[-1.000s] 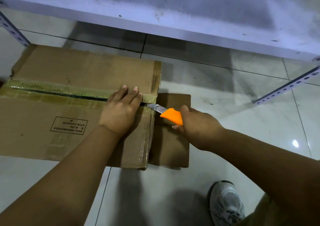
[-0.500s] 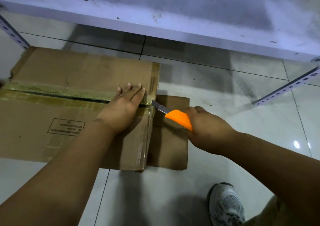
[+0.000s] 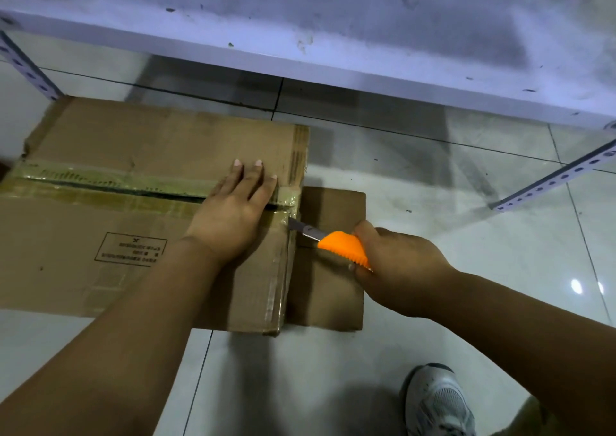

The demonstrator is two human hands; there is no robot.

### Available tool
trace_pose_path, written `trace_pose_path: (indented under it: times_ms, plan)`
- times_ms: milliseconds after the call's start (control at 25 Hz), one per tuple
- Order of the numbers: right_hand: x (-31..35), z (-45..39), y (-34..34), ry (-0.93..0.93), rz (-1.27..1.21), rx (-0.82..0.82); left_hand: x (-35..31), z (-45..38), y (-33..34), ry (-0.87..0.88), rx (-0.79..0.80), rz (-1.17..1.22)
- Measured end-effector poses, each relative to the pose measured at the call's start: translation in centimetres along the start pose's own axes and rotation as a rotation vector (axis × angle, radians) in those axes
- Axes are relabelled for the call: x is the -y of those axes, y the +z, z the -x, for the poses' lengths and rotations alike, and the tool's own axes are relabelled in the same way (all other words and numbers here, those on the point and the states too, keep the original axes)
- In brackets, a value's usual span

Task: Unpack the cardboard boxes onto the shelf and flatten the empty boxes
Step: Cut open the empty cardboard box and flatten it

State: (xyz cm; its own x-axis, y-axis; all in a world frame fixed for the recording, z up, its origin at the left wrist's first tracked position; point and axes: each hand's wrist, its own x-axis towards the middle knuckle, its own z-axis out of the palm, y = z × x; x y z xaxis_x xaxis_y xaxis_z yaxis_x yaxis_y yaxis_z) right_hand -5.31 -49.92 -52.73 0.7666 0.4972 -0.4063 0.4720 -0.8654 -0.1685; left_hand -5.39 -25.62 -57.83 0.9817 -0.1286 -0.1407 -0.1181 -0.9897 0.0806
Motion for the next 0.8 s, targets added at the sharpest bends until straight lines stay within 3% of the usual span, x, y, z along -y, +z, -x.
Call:
trace_pose_path:
  times_ms: [280,520,800]
  plan:
    - [-0.1,-1.1,0.5,-0.011,-0.067,0.05,-0.9,-0.7,-0.1,-0.042,-0.059,-0.003]
    - [-0.2,-1.8,0.5,-0.006,-0.097,0.117,-0.4,-2.1,0.4,-0.102,-0.017,0.01]
    - [0.5,-2.8,0.3,-0.028,-0.076,0.02,0.4,-2.1,1.5,-0.134,-0.09,0.076]
